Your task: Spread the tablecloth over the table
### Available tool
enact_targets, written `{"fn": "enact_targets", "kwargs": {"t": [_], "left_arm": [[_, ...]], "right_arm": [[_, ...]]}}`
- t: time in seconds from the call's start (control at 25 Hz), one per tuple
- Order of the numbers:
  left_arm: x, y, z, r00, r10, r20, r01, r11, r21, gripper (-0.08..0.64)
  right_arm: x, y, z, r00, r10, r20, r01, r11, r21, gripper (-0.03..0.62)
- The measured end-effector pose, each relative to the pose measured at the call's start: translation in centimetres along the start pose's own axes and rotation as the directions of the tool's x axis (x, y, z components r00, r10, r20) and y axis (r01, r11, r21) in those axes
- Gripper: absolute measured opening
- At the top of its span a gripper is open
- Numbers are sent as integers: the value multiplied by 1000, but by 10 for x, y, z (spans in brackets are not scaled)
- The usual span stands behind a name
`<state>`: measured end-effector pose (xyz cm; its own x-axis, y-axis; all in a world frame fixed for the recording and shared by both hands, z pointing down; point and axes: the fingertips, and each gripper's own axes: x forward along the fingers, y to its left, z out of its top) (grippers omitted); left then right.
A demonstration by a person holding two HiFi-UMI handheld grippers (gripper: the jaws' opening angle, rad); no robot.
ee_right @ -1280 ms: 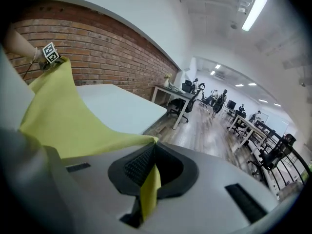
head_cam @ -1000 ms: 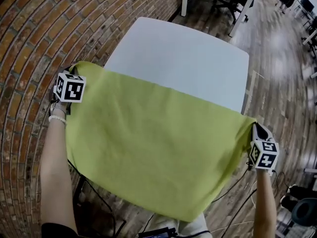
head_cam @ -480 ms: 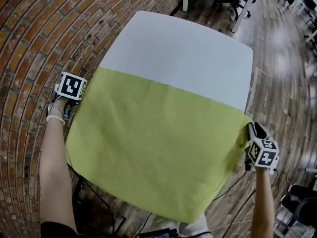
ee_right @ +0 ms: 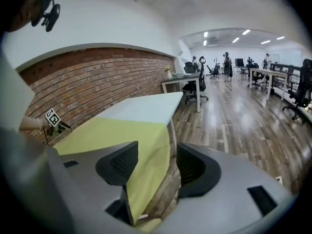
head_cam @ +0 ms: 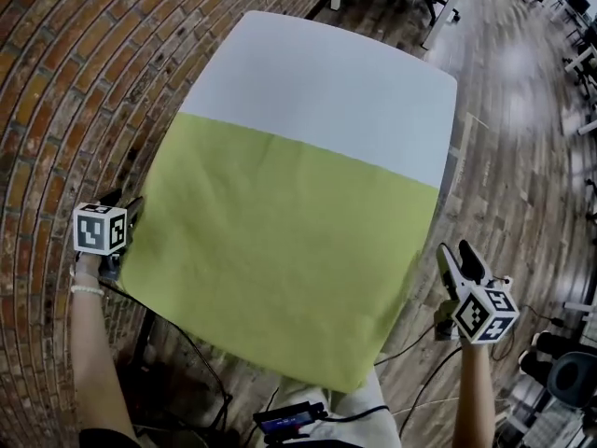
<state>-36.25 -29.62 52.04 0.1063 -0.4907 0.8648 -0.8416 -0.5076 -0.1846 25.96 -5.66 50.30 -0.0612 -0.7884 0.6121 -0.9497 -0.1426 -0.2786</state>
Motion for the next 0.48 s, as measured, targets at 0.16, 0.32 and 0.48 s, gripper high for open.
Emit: {"fn": "enact_targets", "kwargs": {"t": [0.16, 0.32, 0.48], "left_arm": [[-22, -18, -53, 998, -49, 29, 52, 994, -100, 261], [-47, -10, -73, 999, -16, 38, 19, 996, -85, 261], [-65, 1, -77, 998, -38, 54, 44, 993, -109, 261]], "right_arm": [[-13, 50, -45, 996, 63, -60, -60, 996, 62, 242], [-20, 82, -80, 990, 94, -105, -82, 990, 112, 242], [-18, 92, -100, 986, 91, -138, -74, 989, 125, 242]]}}
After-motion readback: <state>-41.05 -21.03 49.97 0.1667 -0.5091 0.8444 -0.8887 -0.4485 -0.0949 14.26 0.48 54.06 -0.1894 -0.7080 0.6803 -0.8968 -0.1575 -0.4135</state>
